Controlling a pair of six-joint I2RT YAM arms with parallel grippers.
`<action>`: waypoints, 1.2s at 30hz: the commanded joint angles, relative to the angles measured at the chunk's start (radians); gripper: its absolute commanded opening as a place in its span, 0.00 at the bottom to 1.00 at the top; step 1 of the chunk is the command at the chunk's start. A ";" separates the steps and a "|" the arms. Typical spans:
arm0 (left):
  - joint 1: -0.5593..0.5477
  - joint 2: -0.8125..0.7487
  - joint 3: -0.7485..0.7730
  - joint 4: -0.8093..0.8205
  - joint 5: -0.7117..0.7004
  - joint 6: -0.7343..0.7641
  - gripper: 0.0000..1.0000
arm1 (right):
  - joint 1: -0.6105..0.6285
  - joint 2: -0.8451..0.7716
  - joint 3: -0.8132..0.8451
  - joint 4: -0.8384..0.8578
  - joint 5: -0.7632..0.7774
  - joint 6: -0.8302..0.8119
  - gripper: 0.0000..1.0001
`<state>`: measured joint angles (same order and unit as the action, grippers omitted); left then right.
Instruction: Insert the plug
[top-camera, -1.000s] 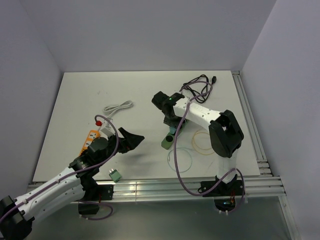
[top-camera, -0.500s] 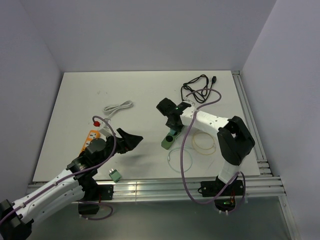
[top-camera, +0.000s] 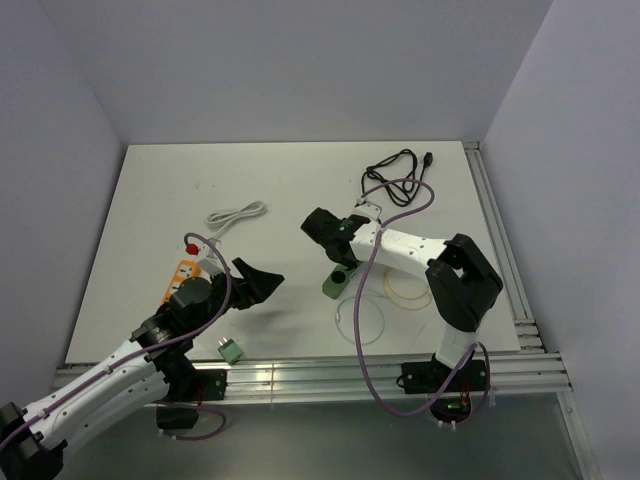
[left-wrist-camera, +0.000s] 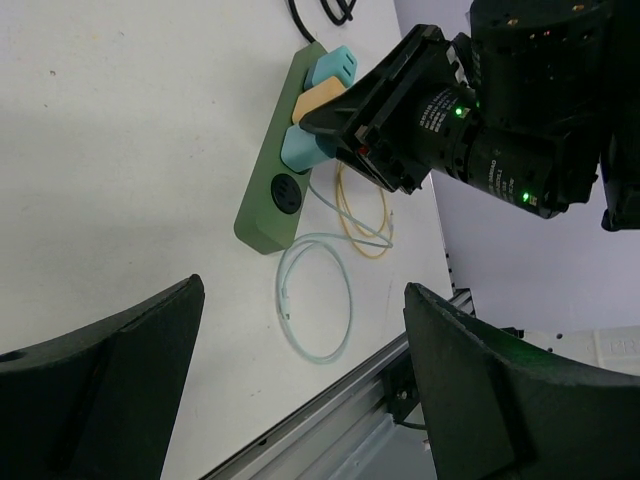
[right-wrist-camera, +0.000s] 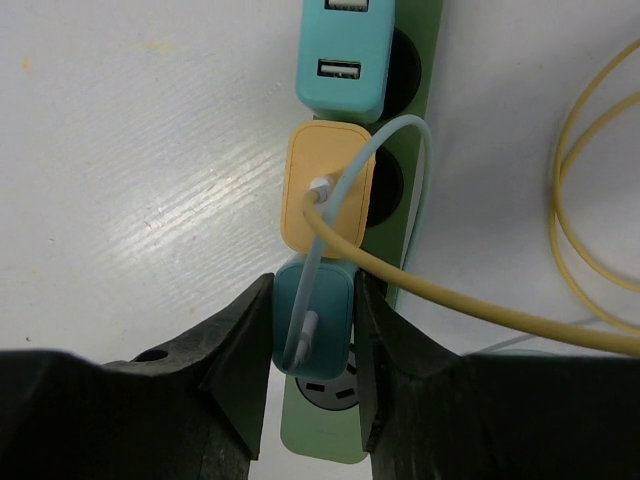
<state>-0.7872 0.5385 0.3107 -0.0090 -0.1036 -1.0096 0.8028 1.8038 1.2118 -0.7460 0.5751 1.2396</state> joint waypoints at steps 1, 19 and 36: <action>-0.004 0.012 0.060 -0.023 -0.015 0.032 0.86 | 0.033 0.249 -0.172 -0.007 -0.242 0.012 0.00; -0.001 0.046 0.208 -0.219 -0.060 0.054 0.92 | 0.050 -0.127 -0.021 0.007 -0.179 -0.181 0.95; -0.001 0.275 0.516 -1.166 -0.091 -0.398 0.99 | 0.249 -0.610 -0.273 0.138 -0.262 -0.128 0.92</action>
<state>-0.7872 0.8238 0.7971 -0.9386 -0.2035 -1.2533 1.0428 1.2537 1.0027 -0.6548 0.3122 1.0836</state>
